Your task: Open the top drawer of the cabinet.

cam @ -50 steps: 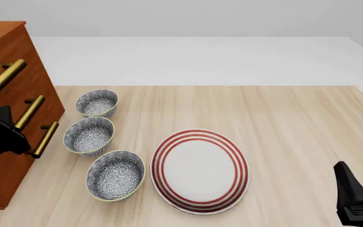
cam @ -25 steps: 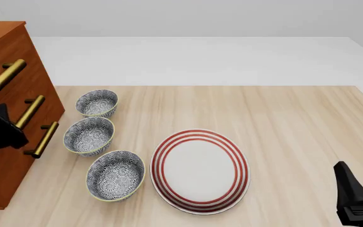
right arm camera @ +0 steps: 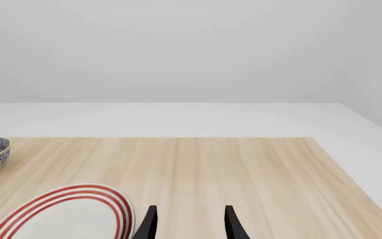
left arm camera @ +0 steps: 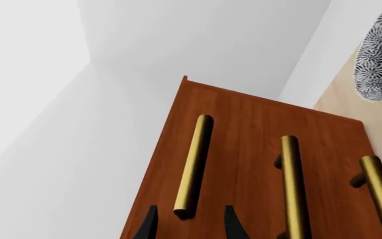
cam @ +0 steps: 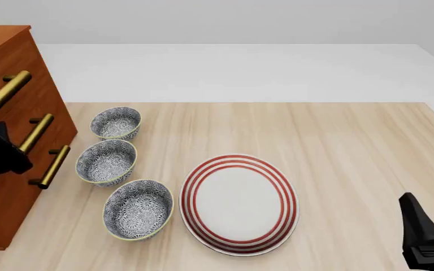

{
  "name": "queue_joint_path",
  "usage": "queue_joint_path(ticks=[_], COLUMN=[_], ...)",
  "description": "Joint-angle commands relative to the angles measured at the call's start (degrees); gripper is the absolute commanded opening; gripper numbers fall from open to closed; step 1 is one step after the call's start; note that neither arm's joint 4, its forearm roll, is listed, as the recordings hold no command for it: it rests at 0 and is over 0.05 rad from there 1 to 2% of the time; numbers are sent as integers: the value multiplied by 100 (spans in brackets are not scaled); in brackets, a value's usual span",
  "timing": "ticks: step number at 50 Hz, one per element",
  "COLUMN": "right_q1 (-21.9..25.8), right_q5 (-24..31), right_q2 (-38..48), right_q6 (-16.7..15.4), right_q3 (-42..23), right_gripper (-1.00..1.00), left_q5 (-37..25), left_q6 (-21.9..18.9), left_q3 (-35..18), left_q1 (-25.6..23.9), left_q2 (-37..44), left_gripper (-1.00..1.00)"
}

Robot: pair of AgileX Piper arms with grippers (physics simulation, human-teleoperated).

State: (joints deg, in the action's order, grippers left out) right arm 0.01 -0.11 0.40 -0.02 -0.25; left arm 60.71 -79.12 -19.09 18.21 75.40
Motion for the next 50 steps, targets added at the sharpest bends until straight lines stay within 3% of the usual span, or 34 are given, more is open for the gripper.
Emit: queue_joint_path(ticks=[1,5,6,19,50], right_q1=[-1,-1,0,0,0], right_q5=[0,0,0,0,0], right_q2=[-1,-1,0,0,0], right_q6=[-1,1,0,0,0], right_q3=[0,0,0,0,0], right_gripper=[100,100,100,100,100], left_q5=[2,-16,-7,159,-224], left_q6=[-82,-95,-124,-221,-365], left_q3=[-125,-134,-106,18,-42], left_q1=[136,134,113,36,-205], left_q2=[115,103,94,159,-27], left_gripper=[100,100,-100,-100,-100])
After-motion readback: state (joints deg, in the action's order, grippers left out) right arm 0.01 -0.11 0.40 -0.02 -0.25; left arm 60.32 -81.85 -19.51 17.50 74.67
